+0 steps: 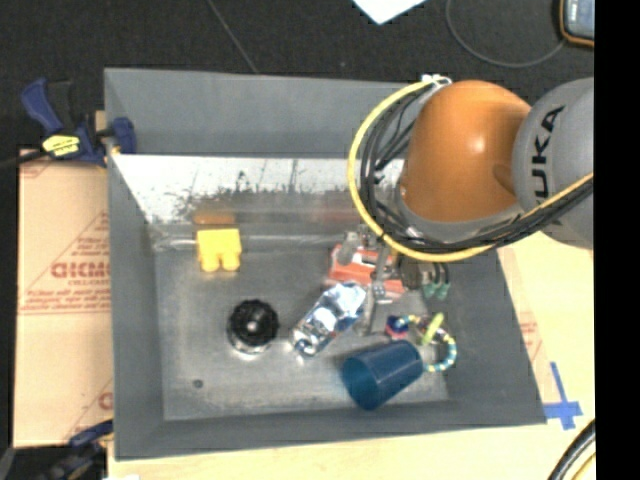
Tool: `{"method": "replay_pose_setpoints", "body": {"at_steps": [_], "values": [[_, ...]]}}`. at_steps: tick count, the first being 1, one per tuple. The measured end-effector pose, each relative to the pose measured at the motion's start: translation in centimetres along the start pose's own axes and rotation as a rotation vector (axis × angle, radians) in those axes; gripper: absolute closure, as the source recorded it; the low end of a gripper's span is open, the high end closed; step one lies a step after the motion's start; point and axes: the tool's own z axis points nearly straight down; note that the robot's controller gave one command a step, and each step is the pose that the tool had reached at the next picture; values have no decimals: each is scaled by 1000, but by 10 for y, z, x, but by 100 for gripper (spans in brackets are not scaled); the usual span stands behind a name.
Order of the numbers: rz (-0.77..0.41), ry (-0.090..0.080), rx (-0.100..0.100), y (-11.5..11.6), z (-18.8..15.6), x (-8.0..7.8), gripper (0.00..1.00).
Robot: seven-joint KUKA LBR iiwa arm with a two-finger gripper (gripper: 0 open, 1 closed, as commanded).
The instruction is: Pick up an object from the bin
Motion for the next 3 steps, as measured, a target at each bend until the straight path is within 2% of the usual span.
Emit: {"method": "replay_pose_setpoints", "body": {"at_steps": [1, 2, 3], "values": [[1, -8, 0, 0, -4, -1, 0], [-265, -11, 2, -1, 113, -17, 0], [-449, -19, 4, -1, 73, -18, 0]]}}
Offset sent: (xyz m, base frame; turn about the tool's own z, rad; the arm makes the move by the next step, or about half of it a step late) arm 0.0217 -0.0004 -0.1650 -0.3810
